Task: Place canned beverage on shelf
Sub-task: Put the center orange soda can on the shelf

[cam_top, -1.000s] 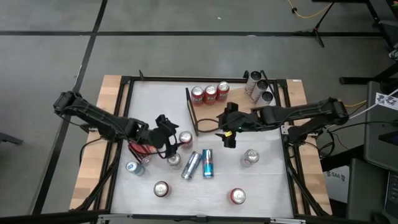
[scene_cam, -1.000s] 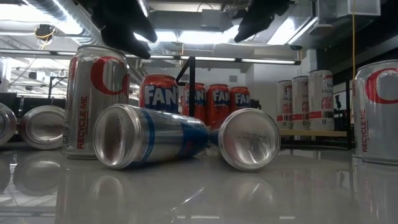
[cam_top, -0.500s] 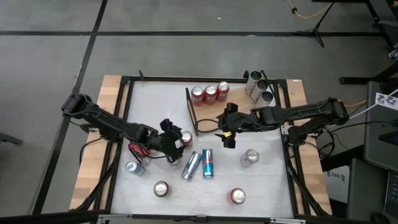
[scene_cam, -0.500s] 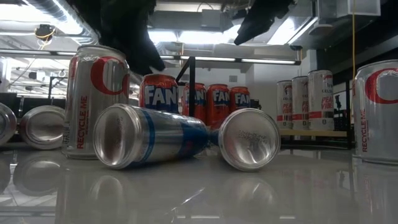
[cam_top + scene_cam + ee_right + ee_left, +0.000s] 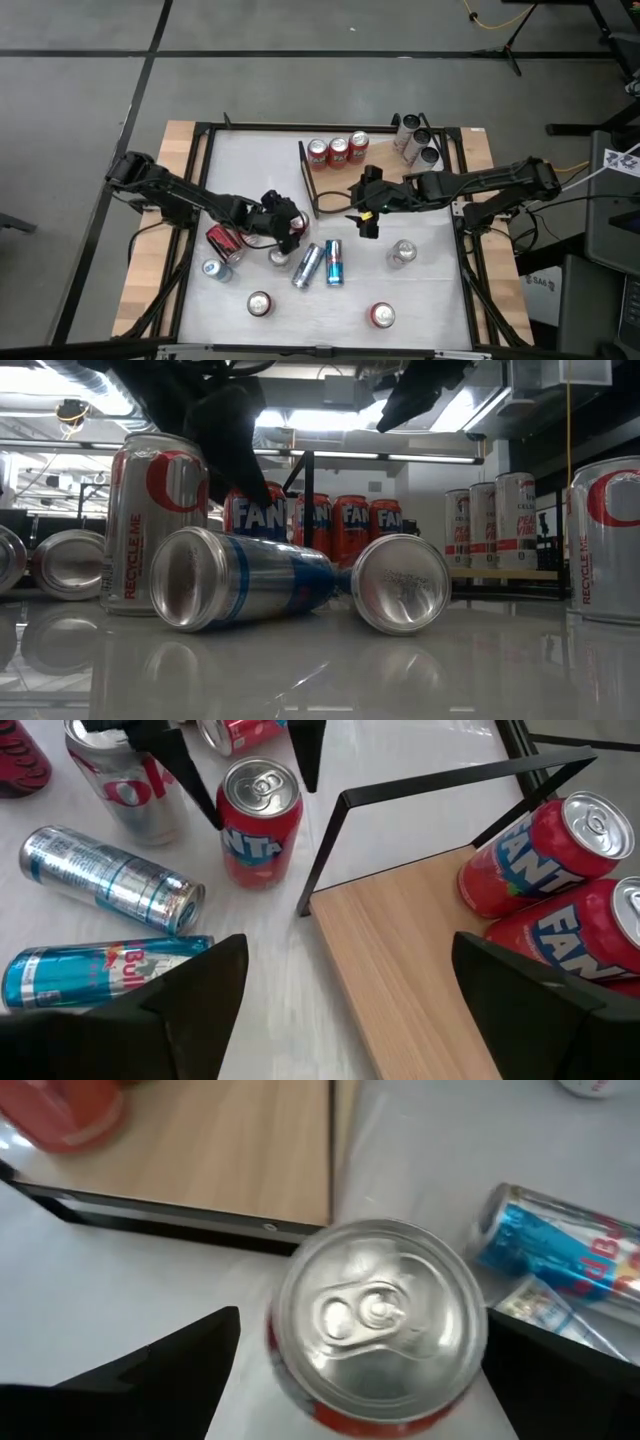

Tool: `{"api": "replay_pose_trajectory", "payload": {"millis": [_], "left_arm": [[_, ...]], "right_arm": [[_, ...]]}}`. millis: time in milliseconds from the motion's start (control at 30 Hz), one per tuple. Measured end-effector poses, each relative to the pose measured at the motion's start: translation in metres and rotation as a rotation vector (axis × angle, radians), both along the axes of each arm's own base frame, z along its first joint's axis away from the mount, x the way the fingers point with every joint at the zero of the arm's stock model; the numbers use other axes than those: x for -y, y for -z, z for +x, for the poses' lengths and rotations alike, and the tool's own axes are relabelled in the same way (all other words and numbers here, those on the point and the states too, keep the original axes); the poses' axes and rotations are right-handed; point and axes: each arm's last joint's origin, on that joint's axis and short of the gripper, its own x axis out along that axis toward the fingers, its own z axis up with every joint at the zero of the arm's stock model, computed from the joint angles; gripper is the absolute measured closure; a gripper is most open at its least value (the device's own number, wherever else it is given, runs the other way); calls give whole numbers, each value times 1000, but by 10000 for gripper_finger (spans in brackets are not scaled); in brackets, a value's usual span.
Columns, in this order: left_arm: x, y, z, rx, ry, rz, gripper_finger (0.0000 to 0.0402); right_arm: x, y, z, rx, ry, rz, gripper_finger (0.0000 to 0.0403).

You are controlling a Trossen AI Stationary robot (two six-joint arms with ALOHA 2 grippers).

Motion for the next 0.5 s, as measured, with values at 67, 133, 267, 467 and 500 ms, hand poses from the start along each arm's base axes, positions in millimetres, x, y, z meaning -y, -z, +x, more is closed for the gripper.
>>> {"api": "replay_pose_trajectory", "payload": {"millis": [67,133,267,467,500], "left_arm": [[1,0,0,-2,15,-19,13],[1,0,0,-2,22,-29,13],[1,0,0,2,7,-40,13],[-3,11,5,-37,6,-72,13],[-2,14,7,-43,8,-83,13]], "right_arm": [[0,0,0,0,0,0,61],[0,0,0,0,0,0,61],[0,0,0,-1,0,0,61],[0,0,0,-1,-5,-6,61],[0,0,0,-1,-5,-6,61]]}}
